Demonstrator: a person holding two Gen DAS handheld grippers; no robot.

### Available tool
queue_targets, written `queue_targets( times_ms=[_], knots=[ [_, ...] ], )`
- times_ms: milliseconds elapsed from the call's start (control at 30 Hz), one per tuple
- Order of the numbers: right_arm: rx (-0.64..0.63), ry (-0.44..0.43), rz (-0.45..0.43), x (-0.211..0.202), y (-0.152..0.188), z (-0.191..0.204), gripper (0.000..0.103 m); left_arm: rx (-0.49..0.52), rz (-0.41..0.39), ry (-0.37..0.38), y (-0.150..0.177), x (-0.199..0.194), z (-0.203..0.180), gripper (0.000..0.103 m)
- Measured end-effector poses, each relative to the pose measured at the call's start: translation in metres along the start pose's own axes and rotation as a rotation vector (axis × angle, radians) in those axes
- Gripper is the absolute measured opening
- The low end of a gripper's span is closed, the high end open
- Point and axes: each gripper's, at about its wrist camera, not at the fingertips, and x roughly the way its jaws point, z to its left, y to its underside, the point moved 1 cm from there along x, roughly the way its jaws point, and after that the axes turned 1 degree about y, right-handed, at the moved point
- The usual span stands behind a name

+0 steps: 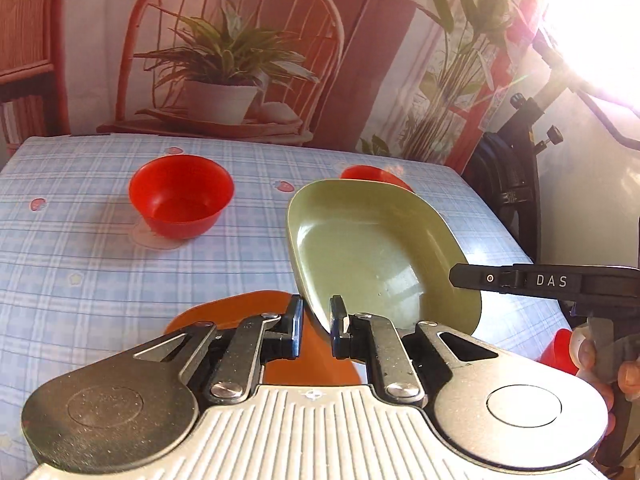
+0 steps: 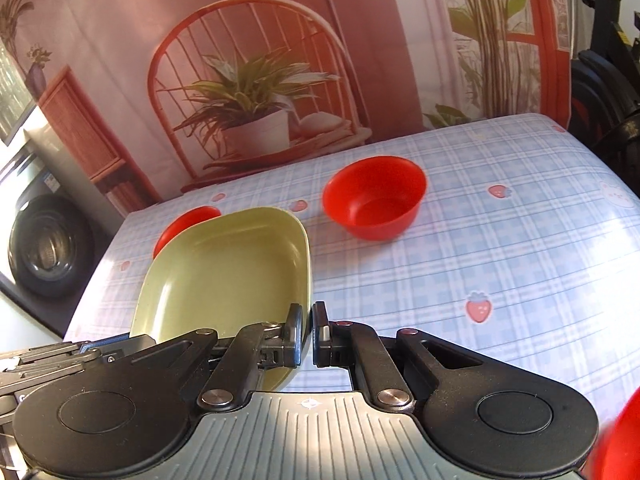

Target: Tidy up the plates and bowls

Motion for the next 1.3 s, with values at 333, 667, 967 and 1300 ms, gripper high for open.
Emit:
queue_targets(
  times_ms=[333, 667, 967, 1300],
  knots=[
    [0.042, -0.063, 0.006, 0.033, 0.033, 0.059, 0.005, -0.058, -0.044, -0.074, 0.011, -0.038, 0.058, 0.015],
    [0.077, -0.02, -0.012, 0.027, 0.051, 0.037, 0.006, -0.11, 0.0, 0.0, 0.048, -0.024, 0.056, 0.019],
    [-0.002, 0.026, -0.028, 0.032, 0.07, 0.046, 0.006, -0.095, 0.008, -0.019, 0.062, -0.021, 0.058, 0.019],
    [-0.043, 0.046, -0.037, 0.034, 0.075, 0.05, 0.006, -0.11, 0.066, -0.03, 0.068, -0.01, 0.062, 0.019]
  ],
)
